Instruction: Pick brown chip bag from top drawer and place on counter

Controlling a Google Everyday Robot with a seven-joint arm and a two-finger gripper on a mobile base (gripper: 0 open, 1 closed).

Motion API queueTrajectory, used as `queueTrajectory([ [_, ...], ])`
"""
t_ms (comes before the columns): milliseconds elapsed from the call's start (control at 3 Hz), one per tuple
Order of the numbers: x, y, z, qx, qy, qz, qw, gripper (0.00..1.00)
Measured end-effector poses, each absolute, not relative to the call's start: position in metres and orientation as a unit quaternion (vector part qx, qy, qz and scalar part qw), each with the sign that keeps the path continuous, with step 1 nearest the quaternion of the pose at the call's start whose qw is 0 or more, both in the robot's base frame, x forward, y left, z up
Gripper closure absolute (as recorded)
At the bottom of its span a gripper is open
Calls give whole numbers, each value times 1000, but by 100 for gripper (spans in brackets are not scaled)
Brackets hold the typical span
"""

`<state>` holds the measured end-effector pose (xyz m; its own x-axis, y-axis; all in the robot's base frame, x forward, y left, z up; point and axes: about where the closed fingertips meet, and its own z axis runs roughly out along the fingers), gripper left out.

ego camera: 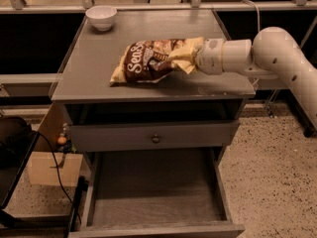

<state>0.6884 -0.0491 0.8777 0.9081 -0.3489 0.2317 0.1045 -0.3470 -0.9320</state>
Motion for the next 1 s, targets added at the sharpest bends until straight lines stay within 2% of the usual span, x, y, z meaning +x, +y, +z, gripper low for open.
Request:
queueTrajectory([
  [333,688,-49,878,-796,77,-200,566,28],
  [667,688,-48,878,-796,76,-200,566,0],
  [1000,688,-48,878,-796,76,-200,566,0],
])
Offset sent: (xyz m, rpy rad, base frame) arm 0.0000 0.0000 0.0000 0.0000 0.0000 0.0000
